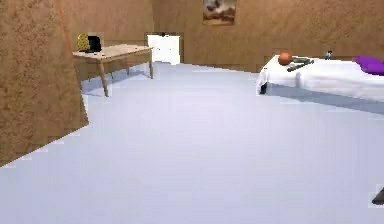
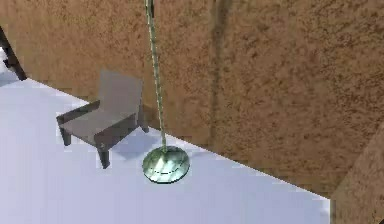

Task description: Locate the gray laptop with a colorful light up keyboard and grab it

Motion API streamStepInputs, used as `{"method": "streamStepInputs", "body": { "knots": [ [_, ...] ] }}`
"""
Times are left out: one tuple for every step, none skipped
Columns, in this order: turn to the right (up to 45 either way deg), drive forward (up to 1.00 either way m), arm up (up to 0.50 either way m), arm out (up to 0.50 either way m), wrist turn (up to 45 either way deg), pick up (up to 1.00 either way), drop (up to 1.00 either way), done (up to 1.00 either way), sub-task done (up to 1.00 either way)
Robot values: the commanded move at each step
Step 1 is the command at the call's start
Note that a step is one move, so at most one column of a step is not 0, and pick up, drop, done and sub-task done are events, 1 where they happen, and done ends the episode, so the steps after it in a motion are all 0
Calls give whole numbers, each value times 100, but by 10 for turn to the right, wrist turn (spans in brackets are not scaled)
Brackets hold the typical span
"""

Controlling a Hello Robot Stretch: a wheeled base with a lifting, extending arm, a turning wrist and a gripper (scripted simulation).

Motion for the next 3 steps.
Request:
{"method": "streamStepInputs", "body": {
  "knots": [
    [-450,0,0,0,0,0,0,0,0],
    [-450,0,0,0,0,0,0,0,0],
    [-450,0,0,0,0,0,0,0,0]
  ]
}}
